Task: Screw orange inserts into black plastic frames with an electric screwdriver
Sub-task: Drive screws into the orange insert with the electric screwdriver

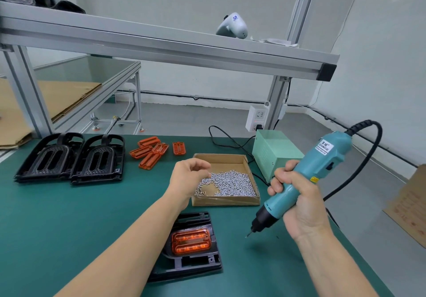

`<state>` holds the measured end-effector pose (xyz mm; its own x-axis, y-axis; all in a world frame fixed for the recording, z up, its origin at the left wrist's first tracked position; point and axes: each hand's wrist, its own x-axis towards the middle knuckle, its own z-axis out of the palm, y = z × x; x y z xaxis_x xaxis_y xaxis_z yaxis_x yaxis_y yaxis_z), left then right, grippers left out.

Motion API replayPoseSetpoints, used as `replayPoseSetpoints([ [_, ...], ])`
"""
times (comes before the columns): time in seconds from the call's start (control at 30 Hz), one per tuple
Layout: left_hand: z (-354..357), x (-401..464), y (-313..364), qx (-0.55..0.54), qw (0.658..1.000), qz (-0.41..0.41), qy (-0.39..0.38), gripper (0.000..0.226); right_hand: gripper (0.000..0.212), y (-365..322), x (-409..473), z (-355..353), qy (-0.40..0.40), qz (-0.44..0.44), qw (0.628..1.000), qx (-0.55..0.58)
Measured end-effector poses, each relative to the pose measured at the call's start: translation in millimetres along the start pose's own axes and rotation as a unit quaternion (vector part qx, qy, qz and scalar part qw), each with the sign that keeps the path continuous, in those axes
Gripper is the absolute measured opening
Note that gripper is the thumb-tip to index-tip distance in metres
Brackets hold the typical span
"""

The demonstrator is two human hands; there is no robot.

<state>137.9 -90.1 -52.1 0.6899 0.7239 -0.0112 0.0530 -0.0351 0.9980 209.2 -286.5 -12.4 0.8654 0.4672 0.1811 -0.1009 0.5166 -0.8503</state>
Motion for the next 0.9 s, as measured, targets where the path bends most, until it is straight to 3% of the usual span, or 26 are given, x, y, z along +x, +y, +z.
replayPoseSetpoints([
  [0.33, -5, -14, 1, -0.174, 0.983, -0.062, -0.005, 0.021, 0.021, 1, -3, 6, 0.009, -0.018, 1.0, 0.018],
  [0.9, -37, -65, -2, -0.222, 0.974, -0.051, 0.0, 0.025, 0.019, -4, -16, 36, -0.019, -0.036, 0.994, 0.103],
])
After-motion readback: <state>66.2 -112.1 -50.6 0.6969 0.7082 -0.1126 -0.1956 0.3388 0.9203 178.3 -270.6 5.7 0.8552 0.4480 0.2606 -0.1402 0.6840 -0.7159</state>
